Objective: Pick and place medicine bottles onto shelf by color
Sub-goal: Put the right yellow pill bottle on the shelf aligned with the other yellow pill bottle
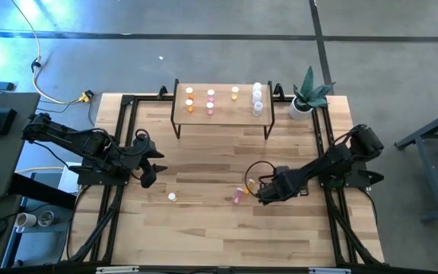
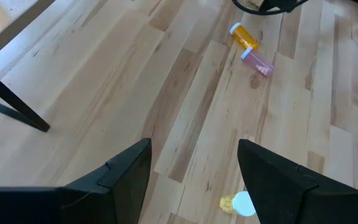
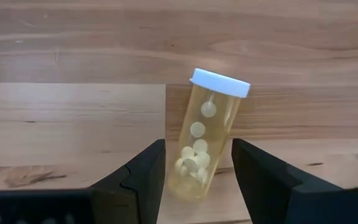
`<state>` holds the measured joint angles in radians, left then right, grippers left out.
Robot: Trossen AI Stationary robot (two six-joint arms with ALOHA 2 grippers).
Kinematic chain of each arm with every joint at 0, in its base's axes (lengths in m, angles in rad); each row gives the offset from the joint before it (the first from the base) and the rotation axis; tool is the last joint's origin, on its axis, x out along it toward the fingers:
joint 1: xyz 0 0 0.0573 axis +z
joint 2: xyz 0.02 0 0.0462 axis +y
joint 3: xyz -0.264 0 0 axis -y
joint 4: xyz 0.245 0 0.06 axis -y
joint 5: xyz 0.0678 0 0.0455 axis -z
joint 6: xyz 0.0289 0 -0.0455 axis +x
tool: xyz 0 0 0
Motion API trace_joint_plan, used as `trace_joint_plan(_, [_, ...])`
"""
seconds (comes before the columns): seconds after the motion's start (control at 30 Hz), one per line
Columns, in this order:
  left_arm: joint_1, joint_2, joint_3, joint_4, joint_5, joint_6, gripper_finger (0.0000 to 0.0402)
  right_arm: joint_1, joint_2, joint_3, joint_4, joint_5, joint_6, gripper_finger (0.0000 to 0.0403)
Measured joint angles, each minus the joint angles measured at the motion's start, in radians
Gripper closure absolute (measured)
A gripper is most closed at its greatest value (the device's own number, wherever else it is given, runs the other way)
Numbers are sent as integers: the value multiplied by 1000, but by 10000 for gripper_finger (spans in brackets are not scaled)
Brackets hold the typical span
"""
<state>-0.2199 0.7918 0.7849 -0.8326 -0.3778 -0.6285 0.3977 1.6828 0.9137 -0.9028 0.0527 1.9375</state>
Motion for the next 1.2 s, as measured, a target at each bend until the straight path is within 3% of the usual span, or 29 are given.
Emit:
trace_joint_plan(0.47, [0, 0, 0, 0, 0, 3, 174, 0, -3, -32, 69, -10, 17, 304])
trace_joint_plan(0.73, [0, 0, 0, 5, 9, 3, 174, 2, -34, 8, 27, 20, -39, 316])
trace_joint_plan(0.97, [1, 0, 0, 56, 28, 37, 174, 14, -59, 114, 1, 108, -148, 317])
trace_joint_plan(1.2, [17, 0, 0, 157, 89, 56, 174, 17, -62, 257, 11, 173, -385, 317])
